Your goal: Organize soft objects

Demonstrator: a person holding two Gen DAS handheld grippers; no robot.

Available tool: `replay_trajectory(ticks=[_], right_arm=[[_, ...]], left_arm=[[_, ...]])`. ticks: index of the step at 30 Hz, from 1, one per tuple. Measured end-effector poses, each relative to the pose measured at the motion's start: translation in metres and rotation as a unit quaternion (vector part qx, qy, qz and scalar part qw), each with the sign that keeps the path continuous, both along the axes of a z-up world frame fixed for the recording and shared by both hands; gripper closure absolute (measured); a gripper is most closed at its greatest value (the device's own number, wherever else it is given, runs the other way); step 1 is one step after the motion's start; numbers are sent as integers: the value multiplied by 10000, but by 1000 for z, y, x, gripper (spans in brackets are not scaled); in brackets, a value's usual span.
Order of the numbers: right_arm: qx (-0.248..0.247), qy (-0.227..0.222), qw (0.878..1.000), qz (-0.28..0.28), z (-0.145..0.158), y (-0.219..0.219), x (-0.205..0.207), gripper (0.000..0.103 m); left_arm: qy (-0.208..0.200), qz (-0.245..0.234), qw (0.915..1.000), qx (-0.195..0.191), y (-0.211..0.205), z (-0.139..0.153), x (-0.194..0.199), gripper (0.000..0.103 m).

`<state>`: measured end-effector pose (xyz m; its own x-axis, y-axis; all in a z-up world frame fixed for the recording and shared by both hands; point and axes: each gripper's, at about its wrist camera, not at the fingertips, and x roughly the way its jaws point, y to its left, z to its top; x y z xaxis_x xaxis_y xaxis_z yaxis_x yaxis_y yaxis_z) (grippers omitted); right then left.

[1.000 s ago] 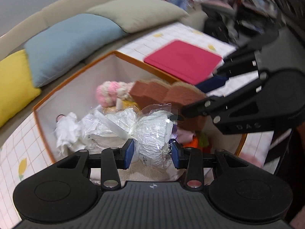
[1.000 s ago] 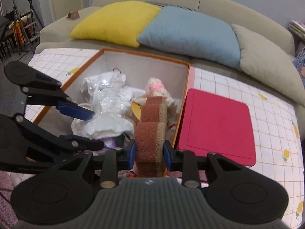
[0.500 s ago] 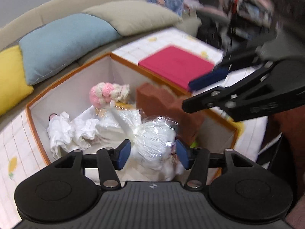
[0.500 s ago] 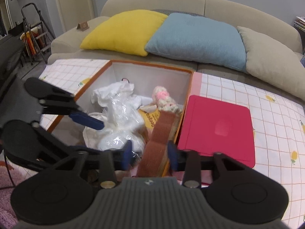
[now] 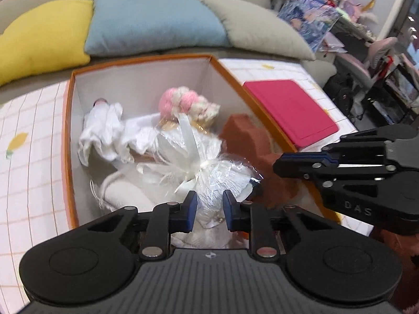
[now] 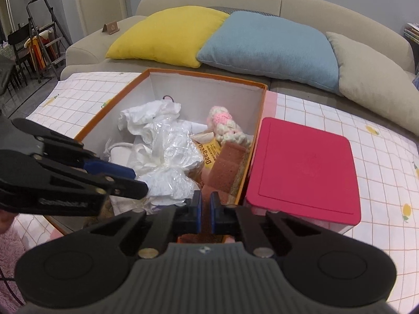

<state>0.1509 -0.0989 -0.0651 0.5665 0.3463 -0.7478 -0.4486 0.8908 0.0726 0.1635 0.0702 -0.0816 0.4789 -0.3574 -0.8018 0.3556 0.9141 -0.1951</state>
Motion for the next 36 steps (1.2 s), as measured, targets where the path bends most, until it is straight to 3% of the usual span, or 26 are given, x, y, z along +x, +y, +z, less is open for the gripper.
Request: replay_trajectory(ticks=[5, 10, 17, 24, 30, 32, 34, 36], right_arm=[[78, -9, 10000, -22, 1, -3, 2, 100], [243, -201, 9995, -73, 18, -12, -8, 99], [502, -577, 9969, -173, 61, -36, -33, 93], [769, -841, 9927, -383, 109, -70, -63, 71], [817, -866, 9914, -550, 137, -95, -90, 49], [832, -826, 9912, -619, 141, -101, -100, 41], [843, -798, 9910, -673, 143, -105, -111, 33], [798, -801, 9910, -724, 142, -107, -123, 30]], left_arm=[[-44, 127, 9999, 1, -1, 3, -7, 76], [-363, 168, 9992, -70, -1, 26, -22, 75], [-1235, 219, 9921, -54, -12, 75, -57, 63], [-1982, 573, 9785, -69, -26, 129, -93, 53], [-2205, 755, 9723, -169, -43, 160, -119, 46], [-2234, 782, 9715, -153, -51, 164, -127, 38], [-2250, 822, 9708, -146, -57, 165, -134, 22], [-2335, 1013, 9670, -142, -64, 165, -144, 18]])
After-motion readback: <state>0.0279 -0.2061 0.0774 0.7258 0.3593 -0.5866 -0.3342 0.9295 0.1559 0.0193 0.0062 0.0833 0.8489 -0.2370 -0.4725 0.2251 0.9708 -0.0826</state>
